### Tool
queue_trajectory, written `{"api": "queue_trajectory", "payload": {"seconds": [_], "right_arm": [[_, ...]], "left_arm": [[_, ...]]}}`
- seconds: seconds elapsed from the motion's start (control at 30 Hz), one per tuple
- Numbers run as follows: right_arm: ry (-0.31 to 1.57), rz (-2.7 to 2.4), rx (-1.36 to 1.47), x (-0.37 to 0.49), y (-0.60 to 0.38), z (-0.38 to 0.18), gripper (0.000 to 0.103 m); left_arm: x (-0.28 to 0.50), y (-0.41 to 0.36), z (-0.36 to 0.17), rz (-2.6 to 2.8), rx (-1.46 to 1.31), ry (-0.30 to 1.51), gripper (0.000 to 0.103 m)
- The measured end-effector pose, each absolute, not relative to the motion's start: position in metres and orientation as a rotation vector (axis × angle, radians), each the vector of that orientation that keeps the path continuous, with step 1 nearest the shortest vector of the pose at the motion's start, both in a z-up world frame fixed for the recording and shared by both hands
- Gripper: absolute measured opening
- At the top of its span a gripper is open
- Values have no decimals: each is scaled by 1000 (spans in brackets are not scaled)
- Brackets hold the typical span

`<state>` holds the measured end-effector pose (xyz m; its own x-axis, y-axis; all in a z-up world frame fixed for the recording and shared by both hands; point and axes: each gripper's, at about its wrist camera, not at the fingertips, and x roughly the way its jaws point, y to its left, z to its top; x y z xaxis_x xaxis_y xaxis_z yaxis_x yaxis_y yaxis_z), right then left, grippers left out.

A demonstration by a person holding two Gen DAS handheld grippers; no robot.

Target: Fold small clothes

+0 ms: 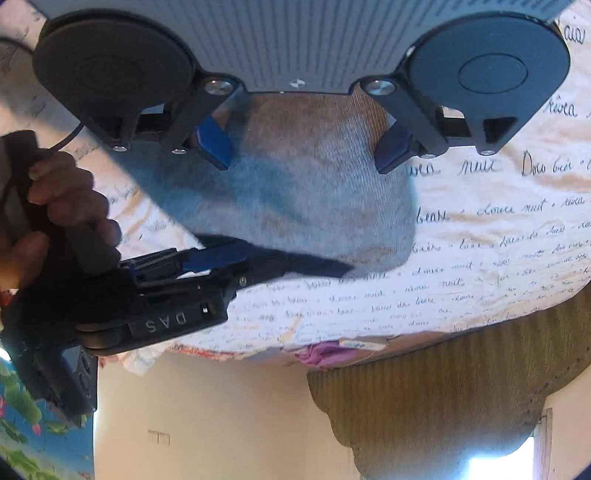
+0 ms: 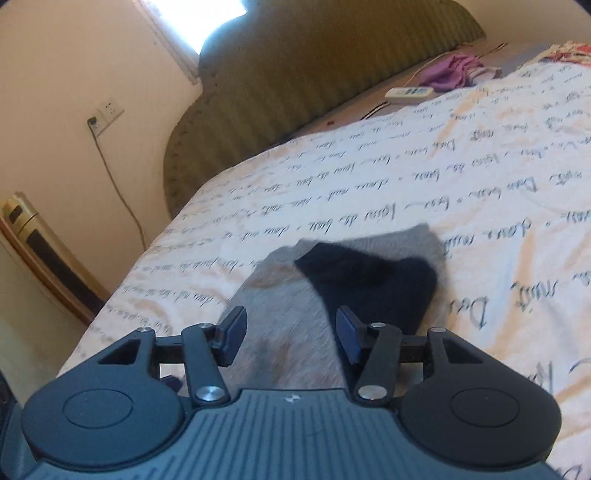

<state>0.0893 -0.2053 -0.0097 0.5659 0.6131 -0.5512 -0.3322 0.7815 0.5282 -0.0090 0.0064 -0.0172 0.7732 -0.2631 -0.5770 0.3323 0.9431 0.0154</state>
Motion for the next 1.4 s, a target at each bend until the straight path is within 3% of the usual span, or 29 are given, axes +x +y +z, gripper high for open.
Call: {"api": "queue_trajectory", "payload": {"seconds": [0.17, 0.3, 0.4, 0.57, 0.63, 0.8, 0.93, 0.97, 1.03, 1.2, 1.3, 1.4], "right_arm": [[813, 509, 460, 113, -219, -34, 50], [756, 470, 342, 82, -210, -4, 54], [678, 574, 340, 36, -210, 16, 54], [840, 577, 329, 18, -206, -31, 55], [797, 594, 401, 14, -218, -35, 53], [721, 593, 462, -20, -224, -1, 57], [834, 554, 466, -14, -219, -32, 56], [833, 555, 496, -13, -225, -44, 49], [831, 544, 576, -18, -237, -40, 49], [730, 549, 487, -40, -233, -4, 54], [797, 539, 411, -31, -217, -20, 67], [813, 563, 395, -29, -215, -35, 68]], "left_arm": [[21, 20, -40, -294, -44, 738, 101], [2, 32, -26, -277, -53, 720, 87], [-26, 37, -16, -267, -19, 668, 85], [-39, 32, -16, -289, 2, 657, 86], [-35, 32, -21, -257, 12, 699, 78], [-52, 49, -9, -258, -13, 671, 81], [-44, 43, -26, -252, -2, 732, 86], [-41, 42, -31, -239, 0, 744, 87], [-42, 42, -32, -227, 4, 734, 88], [-42, 43, -31, -217, -7, 737, 88], [-42, 40, -31, -207, -5, 736, 89], [-44, 41, -29, -202, -3, 737, 89]]}}
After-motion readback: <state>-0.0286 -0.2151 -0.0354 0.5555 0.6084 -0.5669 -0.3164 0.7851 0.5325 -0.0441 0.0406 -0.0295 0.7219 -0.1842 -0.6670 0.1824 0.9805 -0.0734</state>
